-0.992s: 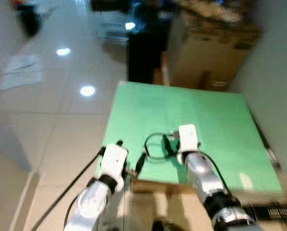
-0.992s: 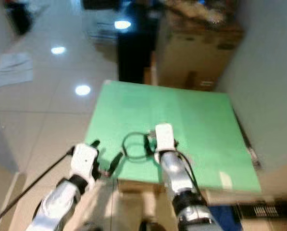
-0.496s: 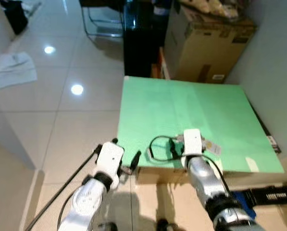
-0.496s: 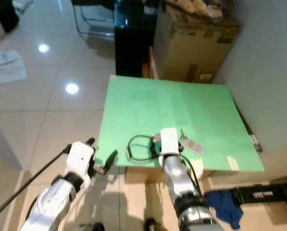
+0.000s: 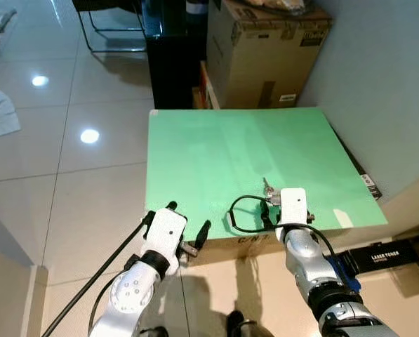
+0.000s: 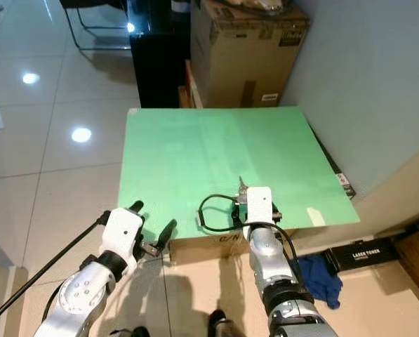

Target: Hang keys on a hook

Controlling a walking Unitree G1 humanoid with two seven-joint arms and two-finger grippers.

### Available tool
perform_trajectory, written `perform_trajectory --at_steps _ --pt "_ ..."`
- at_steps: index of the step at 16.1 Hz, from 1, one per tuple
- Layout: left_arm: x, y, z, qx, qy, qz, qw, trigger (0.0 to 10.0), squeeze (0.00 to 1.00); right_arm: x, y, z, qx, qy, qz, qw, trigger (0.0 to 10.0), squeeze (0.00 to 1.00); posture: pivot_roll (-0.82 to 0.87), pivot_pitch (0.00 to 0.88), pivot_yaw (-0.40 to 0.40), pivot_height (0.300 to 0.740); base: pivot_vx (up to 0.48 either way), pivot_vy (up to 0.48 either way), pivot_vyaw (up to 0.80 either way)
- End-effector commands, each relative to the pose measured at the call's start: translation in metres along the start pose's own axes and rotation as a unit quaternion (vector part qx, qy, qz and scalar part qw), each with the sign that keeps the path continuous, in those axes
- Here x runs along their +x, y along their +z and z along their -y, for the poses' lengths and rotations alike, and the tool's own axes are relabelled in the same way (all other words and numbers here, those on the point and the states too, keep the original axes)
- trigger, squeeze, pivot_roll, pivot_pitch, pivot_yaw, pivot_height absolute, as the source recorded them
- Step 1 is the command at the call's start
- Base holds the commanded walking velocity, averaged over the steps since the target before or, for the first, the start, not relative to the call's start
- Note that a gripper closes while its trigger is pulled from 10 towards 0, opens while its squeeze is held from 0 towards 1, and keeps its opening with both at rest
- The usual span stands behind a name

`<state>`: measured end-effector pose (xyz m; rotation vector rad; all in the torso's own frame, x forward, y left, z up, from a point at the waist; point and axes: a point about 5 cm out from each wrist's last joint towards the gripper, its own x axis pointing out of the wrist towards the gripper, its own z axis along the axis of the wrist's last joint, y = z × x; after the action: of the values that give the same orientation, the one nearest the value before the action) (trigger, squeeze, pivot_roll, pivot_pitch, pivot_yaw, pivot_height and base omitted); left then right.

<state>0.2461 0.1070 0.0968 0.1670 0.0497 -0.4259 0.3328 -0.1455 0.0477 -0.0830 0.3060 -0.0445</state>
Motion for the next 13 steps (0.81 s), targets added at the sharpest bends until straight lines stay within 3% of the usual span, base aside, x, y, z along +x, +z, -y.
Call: perform_trajectory --at_steps 1,6,9,13 --pt "-0.001 0.003 0.003 -0.006 0.001 0.010 1.000 10.0 0.00 0.001 0.003 0.000 -0.001 -0.002 0.009 1.000 10.0 0.00 0.00 0.214 -0.051 0.740 0.480 0.000 0.00" --pt "-0.001 0.005 0.003 -0.014 0.012 0.017 1.000 10.0 0.00 0.001 0.008 -0.005 0.025 0.011 0.027 0.999 10.0 0.00 0.00 0.223 -0.064 0.740 0.480 0.000 0.00" --pt "-0.002 0.005 0.004 -0.021 0.018 0.018 0.999 10.0 0.00 0.002 0.011 -0.006 0.024 0.013 0.030 0.999 10.0 0.00 0.01 0.227 -0.074 0.740 0.000 0.000 0.00" --pt "-0.004 0.005 0.004 -0.023 0.021 0.020 0.999 10.0 0.00 0.007 0.013 -0.003 0.071 -0.014 -0.005 0.997 10.0 0.00 0.01 0.230 -0.079 0.740 0.000 0.000 0.00"
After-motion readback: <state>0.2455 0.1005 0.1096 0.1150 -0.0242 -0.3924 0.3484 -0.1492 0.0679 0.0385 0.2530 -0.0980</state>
